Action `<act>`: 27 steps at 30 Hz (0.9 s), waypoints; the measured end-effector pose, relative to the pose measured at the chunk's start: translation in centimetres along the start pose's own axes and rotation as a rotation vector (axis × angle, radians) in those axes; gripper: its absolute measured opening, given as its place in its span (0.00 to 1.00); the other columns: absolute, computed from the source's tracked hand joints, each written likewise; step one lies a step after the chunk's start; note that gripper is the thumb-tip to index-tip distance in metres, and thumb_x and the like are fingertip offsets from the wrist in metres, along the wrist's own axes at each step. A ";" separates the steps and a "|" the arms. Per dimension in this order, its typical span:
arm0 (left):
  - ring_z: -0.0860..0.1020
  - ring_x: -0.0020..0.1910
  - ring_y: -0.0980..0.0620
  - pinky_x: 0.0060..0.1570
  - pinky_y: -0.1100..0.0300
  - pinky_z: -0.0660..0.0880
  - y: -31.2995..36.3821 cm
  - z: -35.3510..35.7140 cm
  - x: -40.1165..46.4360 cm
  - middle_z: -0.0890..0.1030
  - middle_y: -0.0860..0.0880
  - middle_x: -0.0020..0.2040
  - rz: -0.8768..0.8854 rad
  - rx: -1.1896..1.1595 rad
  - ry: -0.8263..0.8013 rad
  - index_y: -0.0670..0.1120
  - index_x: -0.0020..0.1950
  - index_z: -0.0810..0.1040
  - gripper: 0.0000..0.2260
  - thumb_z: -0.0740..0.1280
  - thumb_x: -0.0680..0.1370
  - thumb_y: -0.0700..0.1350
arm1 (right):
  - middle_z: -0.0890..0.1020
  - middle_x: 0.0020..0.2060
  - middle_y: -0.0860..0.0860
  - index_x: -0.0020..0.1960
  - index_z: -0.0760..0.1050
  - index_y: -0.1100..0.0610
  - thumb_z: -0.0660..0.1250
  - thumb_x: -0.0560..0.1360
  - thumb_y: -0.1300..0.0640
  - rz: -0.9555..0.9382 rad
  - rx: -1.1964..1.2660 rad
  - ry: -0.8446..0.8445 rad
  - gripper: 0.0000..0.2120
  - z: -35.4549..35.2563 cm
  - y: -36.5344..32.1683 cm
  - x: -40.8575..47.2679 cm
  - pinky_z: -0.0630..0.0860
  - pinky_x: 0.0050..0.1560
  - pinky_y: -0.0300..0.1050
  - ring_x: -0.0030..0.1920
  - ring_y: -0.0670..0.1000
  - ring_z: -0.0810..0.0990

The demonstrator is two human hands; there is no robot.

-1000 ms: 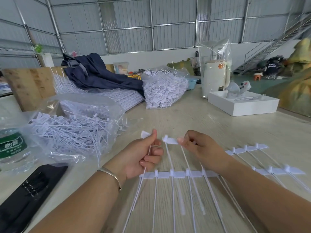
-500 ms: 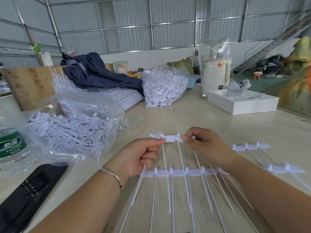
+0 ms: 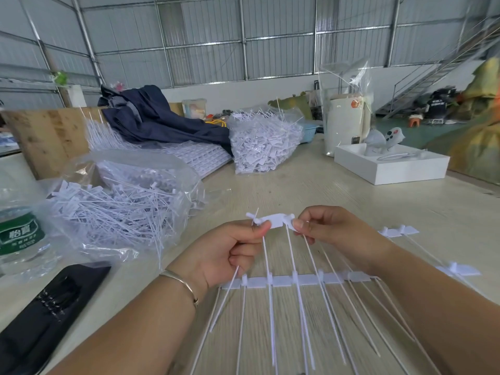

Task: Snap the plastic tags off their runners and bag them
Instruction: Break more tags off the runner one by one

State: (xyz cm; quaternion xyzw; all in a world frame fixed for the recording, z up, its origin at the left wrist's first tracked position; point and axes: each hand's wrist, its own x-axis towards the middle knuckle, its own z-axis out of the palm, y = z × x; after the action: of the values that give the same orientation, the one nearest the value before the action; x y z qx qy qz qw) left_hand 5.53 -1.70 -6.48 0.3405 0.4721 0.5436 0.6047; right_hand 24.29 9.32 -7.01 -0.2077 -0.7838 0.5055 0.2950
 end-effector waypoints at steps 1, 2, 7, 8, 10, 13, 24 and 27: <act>0.57 0.19 0.61 0.16 0.70 0.53 0.0 0.1 -0.1 0.58 0.55 0.28 0.009 -0.004 -0.034 0.49 0.32 0.75 0.10 0.74 0.69 0.40 | 0.75 0.35 0.55 0.36 0.80 0.53 0.71 0.68 0.43 -0.005 0.039 -0.025 0.13 -0.1 -0.1 0.0 0.69 0.52 0.41 0.40 0.49 0.73; 0.58 0.19 0.62 0.16 0.70 0.54 0.0 0.1 -0.1 0.57 0.55 0.30 0.015 -0.002 -0.064 0.49 0.35 0.73 0.11 0.75 0.68 0.40 | 0.76 0.35 0.55 0.35 0.80 0.51 0.72 0.68 0.44 -0.011 0.065 -0.046 0.11 -0.1 -0.2 0.0 0.69 0.53 0.40 0.39 0.49 0.74; 0.54 0.21 0.61 0.18 0.71 0.53 -0.5 1.0 -0.2 0.74 0.53 0.32 -0.025 0.040 -0.242 0.45 0.44 0.80 0.02 0.68 0.72 0.41 | 0.76 0.32 0.51 0.45 0.81 0.60 0.70 0.70 0.44 -0.032 0.064 -0.172 0.18 0.7 -0.3 -0.2 0.69 0.52 0.39 0.38 0.46 0.74; 0.53 0.22 0.59 0.19 0.71 0.52 -0.5 1.2 -0.2 0.78 0.51 0.35 -0.032 0.039 -0.263 0.44 0.47 0.81 0.05 0.68 0.73 0.42 | 0.76 0.31 0.51 0.48 0.80 0.64 0.70 0.70 0.43 -0.038 0.083 -0.175 0.23 0.9 -0.3 -0.2 0.70 0.52 0.39 0.38 0.46 0.74; 0.53 0.23 0.58 0.20 0.70 0.51 -0.3 1.2 -0.1 0.76 0.53 0.33 -0.026 0.019 -0.295 0.46 0.46 0.84 0.07 0.67 0.75 0.43 | 0.75 0.31 0.52 0.46 0.80 0.63 0.70 0.71 0.43 -0.059 0.129 -0.127 0.21 1.2 -0.4 -0.2 0.71 0.52 0.37 0.38 0.49 0.73; 0.56 0.24 0.59 0.20 0.69 0.52 -0.1 1.2 0.1 0.73 0.53 0.30 -0.008 -0.104 -0.285 0.45 0.43 0.81 0.03 0.71 0.72 0.43 | 0.73 0.30 0.53 0.40 0.78 0.61 0.68 0.69 0.44 -0.077 0.120 -0.033 0.18 1.5 -0.8 -0.1 0.70 0.44 0.30 0.36 0.50 0.71; 0.57 0.19 0.60 0.18 0.69 0.51 -0.1 0.0 0.6 0.60 0.54 0.26 0.059 -0.128 0.019 0.49 0.35 0.65 0.12 0.69 0.70 0.41 | 0.71 0.33 0.57 0.41 0.73 0.67 0.68 0.74 0.50 -0.040 0.023 0.163 0.18 0.3 -0.3 0.1 0.66 0.42 0.39 0.35 0.50 0.68; 0.56 0.19 0.60 0.17 0.68 0.52 -0.3 0.0 0.7 0.58 0.55 0.25 0.063 -0.005 0.088 0.52 0.33 0.60 0.20 0.71 0.67 0.37 | 0.69 0.30 0.52 0.40 0.72 0.66 0.68 0.76 0.50 -0.067 -0.096 0.180 0.18 0.5 0.0 0.1 0.63 0.35 0.35 0.32 0.47 0.66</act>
State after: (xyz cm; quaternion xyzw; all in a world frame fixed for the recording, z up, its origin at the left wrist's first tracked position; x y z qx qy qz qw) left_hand 5.65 -1.08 -6.89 0.3294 0.4858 0.5783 0.5667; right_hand 23.84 9.05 -7.12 -0.2398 -0.7839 0.4365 0.3708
